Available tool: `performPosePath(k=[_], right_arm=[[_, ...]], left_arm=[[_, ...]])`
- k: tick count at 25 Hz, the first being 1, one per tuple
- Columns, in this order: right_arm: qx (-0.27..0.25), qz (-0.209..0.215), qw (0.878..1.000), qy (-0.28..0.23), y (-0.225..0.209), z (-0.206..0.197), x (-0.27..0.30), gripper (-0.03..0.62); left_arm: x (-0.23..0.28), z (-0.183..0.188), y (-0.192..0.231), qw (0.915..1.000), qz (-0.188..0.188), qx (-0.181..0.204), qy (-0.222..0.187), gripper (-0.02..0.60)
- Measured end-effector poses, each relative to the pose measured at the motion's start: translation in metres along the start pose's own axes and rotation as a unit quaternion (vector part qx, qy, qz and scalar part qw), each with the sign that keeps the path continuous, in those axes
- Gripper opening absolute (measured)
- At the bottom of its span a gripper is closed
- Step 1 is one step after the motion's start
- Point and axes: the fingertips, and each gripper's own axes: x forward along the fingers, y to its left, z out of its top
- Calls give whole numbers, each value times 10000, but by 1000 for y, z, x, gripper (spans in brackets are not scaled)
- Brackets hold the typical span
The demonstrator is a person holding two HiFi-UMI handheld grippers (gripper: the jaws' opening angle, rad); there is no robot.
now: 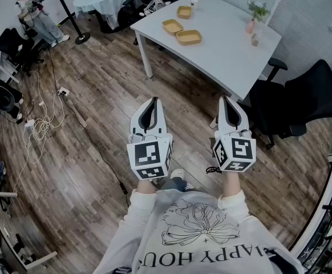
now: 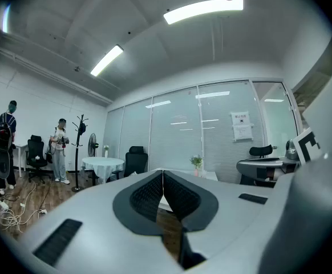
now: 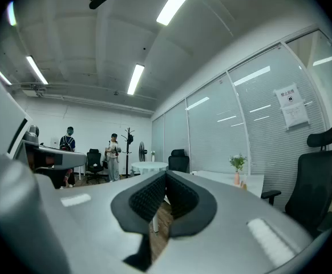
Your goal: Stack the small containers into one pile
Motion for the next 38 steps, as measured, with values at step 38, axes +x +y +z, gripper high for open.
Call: performPosePath(k=[38], right_arm=[[103, 156, 9994, 292, -11, -37, 126, 11]], left_arm=[[115, -22, 51, 9995, 153, -112, 256, 8]])
